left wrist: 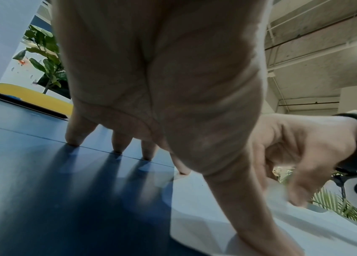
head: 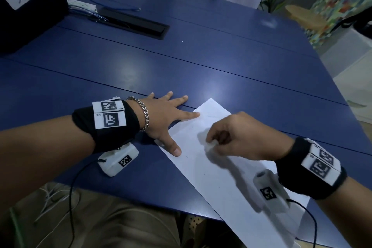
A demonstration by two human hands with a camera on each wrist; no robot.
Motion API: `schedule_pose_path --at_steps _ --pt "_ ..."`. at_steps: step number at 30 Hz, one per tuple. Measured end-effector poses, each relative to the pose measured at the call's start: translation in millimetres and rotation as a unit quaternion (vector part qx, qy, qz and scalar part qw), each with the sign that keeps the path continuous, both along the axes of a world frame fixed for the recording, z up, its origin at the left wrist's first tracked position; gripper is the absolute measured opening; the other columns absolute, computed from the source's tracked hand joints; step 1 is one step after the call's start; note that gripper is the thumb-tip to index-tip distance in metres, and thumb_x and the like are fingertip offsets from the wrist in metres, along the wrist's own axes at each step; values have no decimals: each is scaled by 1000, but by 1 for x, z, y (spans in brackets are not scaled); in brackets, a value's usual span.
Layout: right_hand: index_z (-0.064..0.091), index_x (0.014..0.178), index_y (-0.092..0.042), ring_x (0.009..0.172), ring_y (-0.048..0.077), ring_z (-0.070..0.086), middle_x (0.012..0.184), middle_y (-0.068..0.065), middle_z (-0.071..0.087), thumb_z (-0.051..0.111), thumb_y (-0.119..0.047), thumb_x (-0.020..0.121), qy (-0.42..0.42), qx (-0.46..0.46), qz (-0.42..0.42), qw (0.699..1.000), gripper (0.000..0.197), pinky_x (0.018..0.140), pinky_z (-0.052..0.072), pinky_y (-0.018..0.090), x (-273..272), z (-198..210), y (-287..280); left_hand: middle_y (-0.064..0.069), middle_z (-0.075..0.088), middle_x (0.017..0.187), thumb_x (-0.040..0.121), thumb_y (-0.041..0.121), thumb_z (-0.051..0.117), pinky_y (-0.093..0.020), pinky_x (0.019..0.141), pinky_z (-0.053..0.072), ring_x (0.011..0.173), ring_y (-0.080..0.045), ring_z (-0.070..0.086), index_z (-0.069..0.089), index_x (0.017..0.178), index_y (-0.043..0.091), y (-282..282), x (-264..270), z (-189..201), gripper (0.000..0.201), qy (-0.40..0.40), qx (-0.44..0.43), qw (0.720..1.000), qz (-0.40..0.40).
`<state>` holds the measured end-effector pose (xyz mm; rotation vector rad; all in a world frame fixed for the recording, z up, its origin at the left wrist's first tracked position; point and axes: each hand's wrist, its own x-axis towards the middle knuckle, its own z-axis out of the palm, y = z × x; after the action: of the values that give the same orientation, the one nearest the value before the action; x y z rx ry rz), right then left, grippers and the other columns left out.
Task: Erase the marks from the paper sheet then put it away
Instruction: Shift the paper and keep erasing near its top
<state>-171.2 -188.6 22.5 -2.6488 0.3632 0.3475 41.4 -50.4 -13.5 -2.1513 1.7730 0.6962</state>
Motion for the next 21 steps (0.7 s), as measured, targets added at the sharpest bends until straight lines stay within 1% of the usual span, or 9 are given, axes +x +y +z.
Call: schedule_pose_path --at_steps 6,9,11,12,14,15,17,19,21 --pt "77 106 -31 78 0 70 83 -14 73 80 -31 85 -15 -45 -66 997 21 76 57 24 -33 -9 -12 13 -21 172 59 92 71 -69 123 9 160 -31 -12 -4 155 65 0 0 2 125 10 -9 1000 3" --pt "76 104 -32 76 -1 70 82 -14 73 80 -28 85 -20 -54 -78 995 20 75 58 24 -36 -12 -12 13 -13 173 58 91 73 -68 124 13 161 -30 -8 9 159 54 1 -2 4 125 25 -25 999 -14" --pt "75 102 -33 75 0 69 85 -13 72 78 -25 84 -16 -63 -78 995 20 74 58 23 -34 -13 -13 12 5 173 61 90 71 -64 124 19 161 -27 1 30 153 41 4 -5 3 112 49 -48 997 -20" --pt "75 100 -34 75 0 68 88 -13 70 76 -24 83 -17 -67 -69 995 20 74 57 23 -33 -14 -12 9 23 169 62 90 70 -61 123 25 160 -26 11 39 143 36 5 -6 1 101 61 -64 996 -23" --pt "74 97 -34 75 2 67 95 -13 67 74 -21 82 -20 -70 -40 997 20 76 57 26 -33 -15 -11 9 52 140 64 88 71 -50 113 40 143 -26 44 46 122 35 7 -3 -4 83 73 -109 991 -26" --pt "74 97 -33 75 3 67 96 -13 66 73 -21 82 -18 -66 -30 997 20 76 57 27 -34 -13 -10 11 55 130 65 85 73 -45 106 45 128 -23 53 47 119 36 8 -2 -4 78 73 -133 988 -28" --pt "73 97 -32 78 3 67 95 -14 66 71 -23 83 -4 -56 -8 998 17 76 56 27 -36 -8 -8 12 49 128 65 80 79 -38 100 46 117 -16 51 50 132 35 11 -1 0 86 63 -154 985 -35" --pt "72 98 -33 81 2 66 95 -17 65 70 -24 83 29 -46 7 998 17 77 57 27 -35 -1 -7 11 40 141 65 82 78 -36 109 42 127 -15 42 41 153 32 13 0 2 108 39 -144 988 -46" --pt "70 100 -35 83 0 64 93 -18 63 69 -26 83 68 -55 15 996 20 77 57 27 -30 6 -7 12 22 165 69 87 70 -38 122 28 147 -19 28 24 164 31 14 0 2 119 8 -107 992 -63"
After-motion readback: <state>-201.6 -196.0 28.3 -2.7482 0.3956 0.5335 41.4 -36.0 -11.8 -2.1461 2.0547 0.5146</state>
